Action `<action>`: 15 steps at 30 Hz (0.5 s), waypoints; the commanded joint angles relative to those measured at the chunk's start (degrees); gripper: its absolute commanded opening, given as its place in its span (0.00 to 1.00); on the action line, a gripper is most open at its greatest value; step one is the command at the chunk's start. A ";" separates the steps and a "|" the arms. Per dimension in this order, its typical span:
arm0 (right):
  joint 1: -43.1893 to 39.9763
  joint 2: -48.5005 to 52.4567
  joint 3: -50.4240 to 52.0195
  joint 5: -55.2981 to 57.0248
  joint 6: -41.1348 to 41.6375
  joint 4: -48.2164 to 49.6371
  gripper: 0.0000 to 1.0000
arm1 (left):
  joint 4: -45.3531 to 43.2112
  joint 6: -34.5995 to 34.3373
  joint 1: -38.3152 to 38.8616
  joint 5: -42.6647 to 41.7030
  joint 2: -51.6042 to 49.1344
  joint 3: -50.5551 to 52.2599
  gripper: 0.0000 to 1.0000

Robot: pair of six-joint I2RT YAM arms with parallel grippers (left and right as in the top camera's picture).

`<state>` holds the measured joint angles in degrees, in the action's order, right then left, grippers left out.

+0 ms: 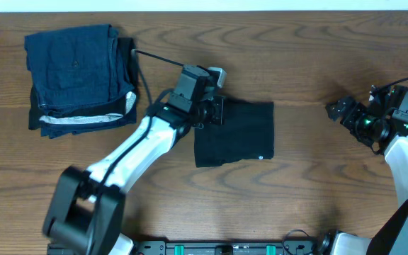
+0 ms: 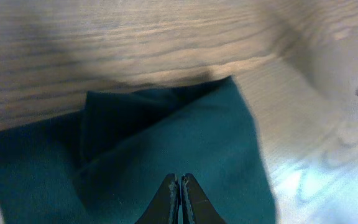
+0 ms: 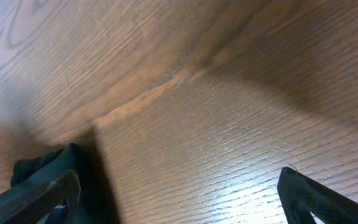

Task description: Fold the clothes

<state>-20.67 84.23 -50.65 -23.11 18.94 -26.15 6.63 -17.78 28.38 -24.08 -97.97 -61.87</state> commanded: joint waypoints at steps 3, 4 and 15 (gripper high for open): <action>-0.37 -0.55 -0.22 0.70 -0.13 -0.07 0.99 | -4.17 0.15 -0.33 -0.31 -6.21 -0.55 0.06; -0.37 -0.55 -0.22 0.70 -0.13 -0.07 0.99 | -5.31 0.15 -0.33 0.09 -7.28 -0.57 0.06; -0.37 -0.55 -0.22 0.70 -0.13 -0.04 0.99 | -12.96 2.40 -0.50 4.24 -16.96 -0.57 0.06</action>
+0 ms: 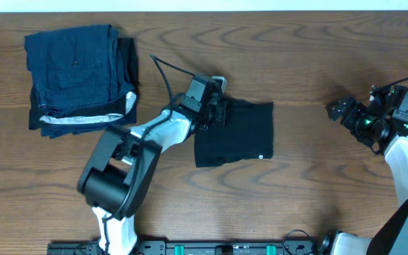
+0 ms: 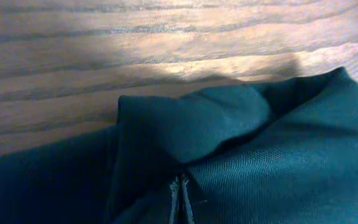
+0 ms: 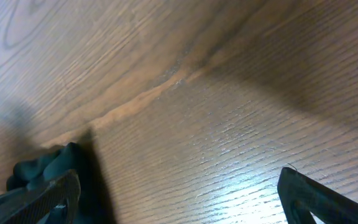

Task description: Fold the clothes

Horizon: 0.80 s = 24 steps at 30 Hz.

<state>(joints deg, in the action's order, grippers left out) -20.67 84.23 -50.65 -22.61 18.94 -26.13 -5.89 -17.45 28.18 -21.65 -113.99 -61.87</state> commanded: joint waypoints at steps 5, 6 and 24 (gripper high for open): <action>-0.37 -0.55 -0.22 0.20 -0.13 -0.11 0.99 | -2.03 2.40 -0.31 1.75 1.86 -0.87 0.06; -0.37 -0.55 -0.22 0.20 -0.13 -0.11 0.99 | -2.01 2.40 -0.31 1.75 3.21 -0.96 0.06; -0.37 -0.55 -0.22 0.17 -0.13 -0.09 0.99 | 8.13 2.62 3.63 -22.97 15.61 -0.94 0.06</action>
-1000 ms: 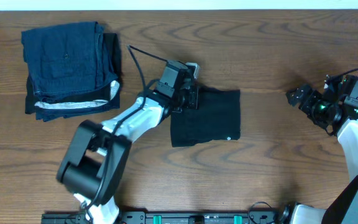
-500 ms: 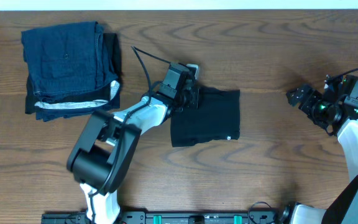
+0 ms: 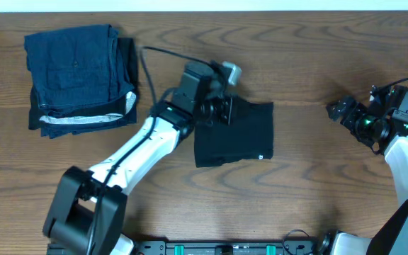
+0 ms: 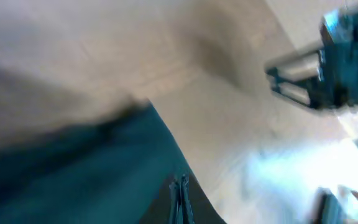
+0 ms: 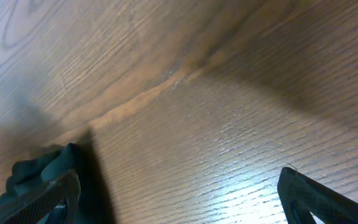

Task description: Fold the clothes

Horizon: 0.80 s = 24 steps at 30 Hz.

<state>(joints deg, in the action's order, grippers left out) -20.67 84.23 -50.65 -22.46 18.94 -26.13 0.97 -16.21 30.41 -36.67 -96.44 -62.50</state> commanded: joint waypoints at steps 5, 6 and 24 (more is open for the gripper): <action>-0.37 -0.55 -0.22 0.02 -0.13 -0.09 0.99 | 1.55 1.57 4.00 -16.22 -5.20 -0.24 0.06; -0.37 -0.55 -0.22 0.04 -0.13 -0.09 0.99 | 1.55 1.57 4.52 -16.81 -5.70 -0.24 0.06; -0.37 -0.55 -0.22 0.04 -0.13 -0.09 0.99 | 1.57 1.14 7.93 -9.75 -16.37 -0.24 0.06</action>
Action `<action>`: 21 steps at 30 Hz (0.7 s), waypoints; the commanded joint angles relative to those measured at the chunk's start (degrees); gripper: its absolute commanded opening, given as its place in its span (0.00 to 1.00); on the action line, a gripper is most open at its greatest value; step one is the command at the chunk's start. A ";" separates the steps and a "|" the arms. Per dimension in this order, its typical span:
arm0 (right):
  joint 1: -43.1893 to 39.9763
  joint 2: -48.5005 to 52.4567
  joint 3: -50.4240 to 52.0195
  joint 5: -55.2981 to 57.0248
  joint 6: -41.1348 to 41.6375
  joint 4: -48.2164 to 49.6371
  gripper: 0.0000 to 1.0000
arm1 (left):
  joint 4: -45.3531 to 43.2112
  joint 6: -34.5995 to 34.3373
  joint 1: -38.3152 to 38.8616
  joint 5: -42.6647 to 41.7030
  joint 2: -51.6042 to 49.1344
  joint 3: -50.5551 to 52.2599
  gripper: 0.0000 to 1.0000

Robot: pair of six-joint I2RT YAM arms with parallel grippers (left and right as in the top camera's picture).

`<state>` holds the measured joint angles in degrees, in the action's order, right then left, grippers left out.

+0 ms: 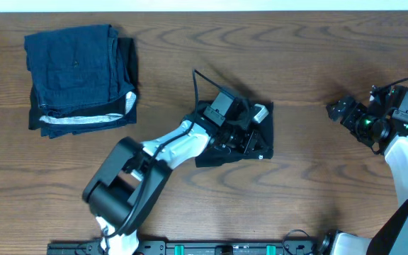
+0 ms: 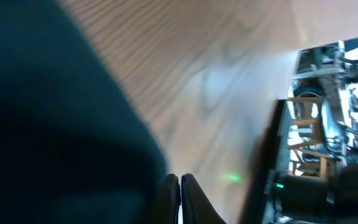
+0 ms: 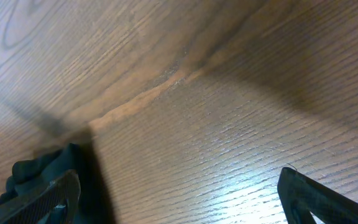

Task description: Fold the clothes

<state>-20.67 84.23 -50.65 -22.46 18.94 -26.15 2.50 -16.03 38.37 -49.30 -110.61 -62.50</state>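
A black folded garment lies flat in the middle of the table. My left gripper is low over its right half, fingers pressed together with nothing seen between them. In the left wrist view the dark cloth fills the left side, and bare wood lies beyond its edge. My right gripper hovers open at the table's right side, well clear of the garment. In the right wrist view only wood lies between its fingers, and the garment's corner shows at the far left.
A stack of folded dark blue clothes sits at the table's back left. The left arm's cable arcs over the wood behind the garment. The table's front edge with equipment beyond it shows in the left wrist view.
My left gripper, still shut, has gone from the garment's back left edge to low over its right half and turned toward the table's front. The garment's outline and the right arm are unchanged.
The shut left gripper was first over the garment's back left corner, then low against a raised fold there, then higher at the back edge. Now it is over the right half. The garment has kept its folded shape, and the right gripper has stayed open in place.
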 commanded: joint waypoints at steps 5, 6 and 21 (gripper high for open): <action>-0.37 -0.55 -0.22 0.04 -0.13 -0.07 0.99 | 0.31 -0.76 0.22 2.86 -6.71 -0.20 0.06; -0.37 -0.55 -0.22 0.02 -0.13 -0.07 0.99 | 0.31 -0.74 0.39 2.86 -7.58 -0.20 0.06; -0.37 -0.55 -0.22 0.04 -0.13 -0.07 0.99 | -0.57 -0.76 0.55 2.84 0.55 -0.44 0.06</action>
<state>-20.67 84.23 -50.65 -22.46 18.94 -26.15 2.46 -16.69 38.85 -47.59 -115.81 -62.70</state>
